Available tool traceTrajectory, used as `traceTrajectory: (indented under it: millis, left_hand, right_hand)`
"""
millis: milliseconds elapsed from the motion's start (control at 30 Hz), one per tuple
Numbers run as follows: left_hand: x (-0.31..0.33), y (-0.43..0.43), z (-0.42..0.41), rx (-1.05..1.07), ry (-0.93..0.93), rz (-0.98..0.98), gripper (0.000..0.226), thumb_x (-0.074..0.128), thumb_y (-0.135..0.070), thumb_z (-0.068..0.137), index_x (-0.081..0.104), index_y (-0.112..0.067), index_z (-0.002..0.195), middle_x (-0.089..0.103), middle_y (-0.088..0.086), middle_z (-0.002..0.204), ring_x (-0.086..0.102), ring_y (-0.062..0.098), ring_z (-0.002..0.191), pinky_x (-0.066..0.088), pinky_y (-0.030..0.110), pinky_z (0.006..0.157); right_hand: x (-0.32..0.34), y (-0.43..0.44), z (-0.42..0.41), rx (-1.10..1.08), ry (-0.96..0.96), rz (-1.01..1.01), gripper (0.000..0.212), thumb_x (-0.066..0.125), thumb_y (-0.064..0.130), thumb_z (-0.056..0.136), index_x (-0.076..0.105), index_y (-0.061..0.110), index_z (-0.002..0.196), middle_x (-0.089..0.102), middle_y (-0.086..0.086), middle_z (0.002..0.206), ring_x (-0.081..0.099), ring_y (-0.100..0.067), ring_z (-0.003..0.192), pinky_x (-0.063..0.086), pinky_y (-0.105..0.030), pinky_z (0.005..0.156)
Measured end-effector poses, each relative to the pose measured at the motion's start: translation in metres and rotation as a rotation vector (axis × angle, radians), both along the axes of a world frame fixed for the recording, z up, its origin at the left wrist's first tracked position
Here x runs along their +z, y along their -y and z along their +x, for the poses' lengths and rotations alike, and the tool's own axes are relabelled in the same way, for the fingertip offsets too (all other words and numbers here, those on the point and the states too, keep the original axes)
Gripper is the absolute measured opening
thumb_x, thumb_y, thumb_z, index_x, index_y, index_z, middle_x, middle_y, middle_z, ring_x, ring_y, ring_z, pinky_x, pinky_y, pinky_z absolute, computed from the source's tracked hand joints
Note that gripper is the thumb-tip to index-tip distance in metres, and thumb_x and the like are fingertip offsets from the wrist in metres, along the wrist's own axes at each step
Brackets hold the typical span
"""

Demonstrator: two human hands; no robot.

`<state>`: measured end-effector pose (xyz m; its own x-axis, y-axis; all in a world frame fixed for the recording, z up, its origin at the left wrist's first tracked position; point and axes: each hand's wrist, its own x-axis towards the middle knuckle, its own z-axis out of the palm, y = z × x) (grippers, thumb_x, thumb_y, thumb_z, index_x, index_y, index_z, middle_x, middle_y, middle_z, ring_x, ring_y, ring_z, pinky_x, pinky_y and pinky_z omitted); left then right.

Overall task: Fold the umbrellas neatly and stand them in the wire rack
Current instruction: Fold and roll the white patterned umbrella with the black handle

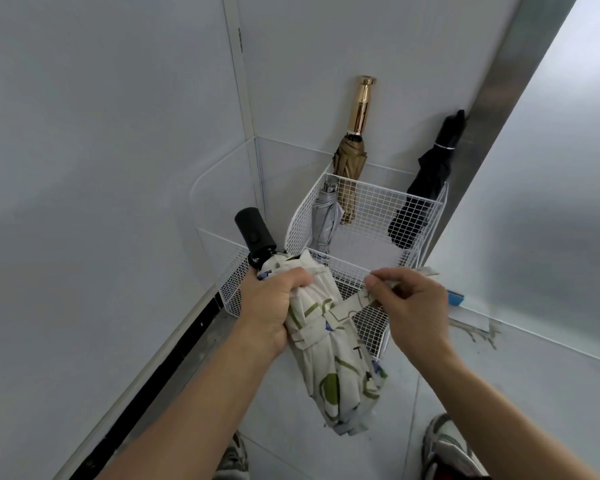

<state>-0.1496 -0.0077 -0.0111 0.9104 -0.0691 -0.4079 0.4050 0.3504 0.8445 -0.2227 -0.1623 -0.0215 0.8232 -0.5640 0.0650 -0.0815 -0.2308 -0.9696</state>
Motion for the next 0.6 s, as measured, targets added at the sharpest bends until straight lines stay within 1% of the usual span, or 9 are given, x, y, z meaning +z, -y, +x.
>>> traceTrajectory:
  millis: [67, 167, 267, 333, 367, 433, 500, 567, 600]
  left_hand:
    - [0.009, 0.002, -0.005, -0.083, -0.009, -0.121, 0.03, 0.069, 0.009, 0.065, 0.063, 0.001, 0.093, 0.063, 0.019, 0.082, 0.065, 0.033, 0.073, 0.059, 0.047, 0.07]
    - [0.02, 0.004, -0.011, -0.175, -0.028, -0.271, 0.024, 0.066, -0.002, 0.061, 0.061, -0.008, 0.083, 0.056, 0.012, 0.07, 0.059, 0.024, 0.06, 0.055, 0.035, 0.055]
    - [0.02, -0.002, -0.009, -0.218, -0.038, -0.337, 0.038, 0.068, -0.006, 0.055, 0.066, -0.007, 0.093, 0.062, 0.01, 0.072, 0.061, 0.02, 0.057, 0.054, 0.031, 0.051]
    - [0.017, -0.007, -0.007, -0.28, -0.006, -0.352, 0.034, 0.064, -0.007, 0.057, 0.07, -0.007, 0.091, 0.067, 0.011, 0.075, 0.064, 0.02, 0.059, 0.056, 0.031, 0.053]
    - [0.016, -0.01, -0.005, -0.321, 0.01, -0.369, 0.033, 0.063, -0.009, 0.057, 0.071, -0.008, 0.088, 0.068, 0.012, 0.076, 0.066, 0.021, 0.06, 0.057, 0.031, 0.054]
    - [0.013, -0.015, -0.001, -0.416, 0.055, -0.385, 0.039, 0.065, -0.01, 0.054, 0.072, -0.009, 0.092, 0.07, 0.013, 0.082, 0.068, 0.022, 0.066, 0.058, 0.034, 0.059]
    - [0.009, -0.019, 0.005, -0.514, 0.12, -0.363, 0.05, 0.068, -0.014, 0.055, 0.073, -0.013, 0.105, 0.07, 0.015, 0.097, 0.068, 0.024, 0.079, 0.059, 0.038, 0.071]
    - [0.005, -0.022, 0.01, -0.532, 0.139, -0.291, 0.062, 0.072, -0.015, 0.057, 0.068, -0.015, 0.119, 0.069, 0.015, 0.11, 0.067, 0.027, 0.094, 0.056, 0.041, 0.086]
    - [0.002, -0.023, 0.013, -0.494, 0.13, -0.231, 0.065, 0.074, -0.014, 0.057, 0.065, -0.014, 0.121, 0.069, 0.014, 0.112, 0.066, 0.028, 0.099, 0.053, 0.042, 0.087]
  right_hand:
    - [-0.008, -0.009, 0.001, 0.088, -0.143, 0.091, 0.01, 0.075, 0.011, 0.083, 0.073, 0.02, 0.08, 0.071, 0.006, 0.064, 0.066, -0.01, 0.059, 0.055, -0.018, 0.058]
    - [-0.014, -0.032, 0.001, 0.261, -0.3, 0.262, 0.017, 0.069, 0.002, 0.087, 0.072, 0.015, 0.077, 0.07, 0.006, 0.061, 0.063, -0.008, 0.059, 0.052, -0.015, 0.055]
    - [-0.009, -0.042, -0.001, 0.37, -0.486, 0.646, 0.028, 0.053, -0.009, 0.094, 0.073, 0.006, 0.081, 0.074, -0.007, 0.073, 0.07, -0.016, 0.064, 0.06, -0.029, 0.063]
    - [-0.008, -0.043, -0.004, 0.394, -0.542, 0.937, 0.042, 0.044, -0.01, 0.096, 0.078, 0.005, 0.076, 0.075, -0.018, 0.08, 0.071, -0.029, 0.07, 0.058, -0.049, 0.082]
    - [-0.006, -0.045, -0.007, 0.418, -0.545, 1.016, 0.042, 0.044, -0.008, 0.097, 0.08, 0.006, 0.079, 0.074, -0.022, 0.087, 0.071, -0.034, 0.075, 0.055, -0.056, 0.087]
    - [-0.003, -0.047, -0.009, 0.434, -0.557, 1.017, 0.03, 0.046, -0.004, 0.098, 0.076, 0.004, 0.096, 0.074, -0.023, 0.093, 0.073, -0.033, 0.075, 0.06, -0.049, 0.078]
    - [-0.002, -0.044, -0.008, 0.342, -0.543, 0.933, 0.021, 0.05, -0.003, 0.097, 0.07, 0.002, 0.102, 0.075, -0.018, 0.086, 0.072, -0.027, 0.068, 0.062, -0.039, 0.063]
    - [-0.002, -0.036, -0.006, 0.261, -0.482, 0.693, 0.015, 0.054, 0.003, 0.098, 0.068, 0.006, 0.099, 0.074, -0.013, 0.085, 0.071, -0.024, 0.071, 0.061, -0.037, 0.068]
    - [-0.005, -0.03, -0.004, 0.226, -0.437, 0.464, 0.012, 0.056, 0.008, 0.098, 0.067, 0.01, 0.098, 0.074, -0.01, 0.088, 0.07, -0.023, 0.076, 0.06, -0.035, 0.07]
